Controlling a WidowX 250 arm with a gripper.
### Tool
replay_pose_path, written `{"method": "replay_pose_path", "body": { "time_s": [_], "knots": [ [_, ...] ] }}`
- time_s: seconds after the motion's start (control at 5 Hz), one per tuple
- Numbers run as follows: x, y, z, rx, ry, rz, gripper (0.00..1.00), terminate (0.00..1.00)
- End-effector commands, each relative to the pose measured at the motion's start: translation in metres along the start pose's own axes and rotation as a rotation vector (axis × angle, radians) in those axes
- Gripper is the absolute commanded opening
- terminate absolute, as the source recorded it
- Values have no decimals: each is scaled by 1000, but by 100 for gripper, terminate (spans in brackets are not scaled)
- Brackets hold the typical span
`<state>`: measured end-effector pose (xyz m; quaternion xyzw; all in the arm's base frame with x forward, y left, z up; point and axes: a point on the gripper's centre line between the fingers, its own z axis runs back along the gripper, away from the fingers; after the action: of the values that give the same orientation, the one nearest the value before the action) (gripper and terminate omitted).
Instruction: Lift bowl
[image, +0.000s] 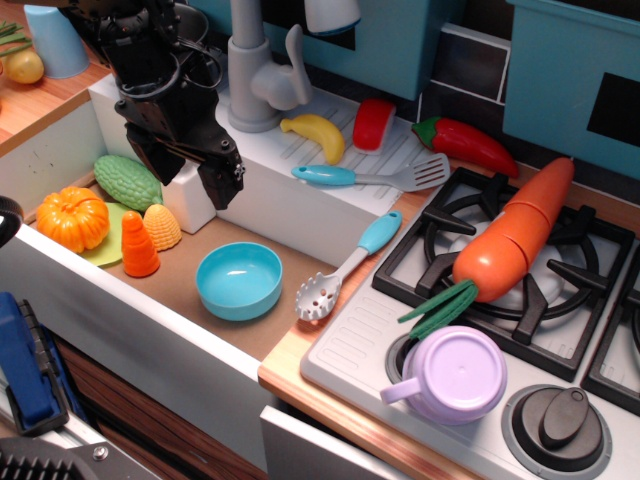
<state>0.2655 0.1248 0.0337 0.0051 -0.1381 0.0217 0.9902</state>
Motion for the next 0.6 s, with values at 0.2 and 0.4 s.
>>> {"method": "replay_pose_path", "body": {
  "time_s": [0.2,0.4],
  "knots": [
    [3,-9,-10,-11,-3,22,100,0],
    [4,-20,-18,-7,10,35,100,0]
  ]
}}
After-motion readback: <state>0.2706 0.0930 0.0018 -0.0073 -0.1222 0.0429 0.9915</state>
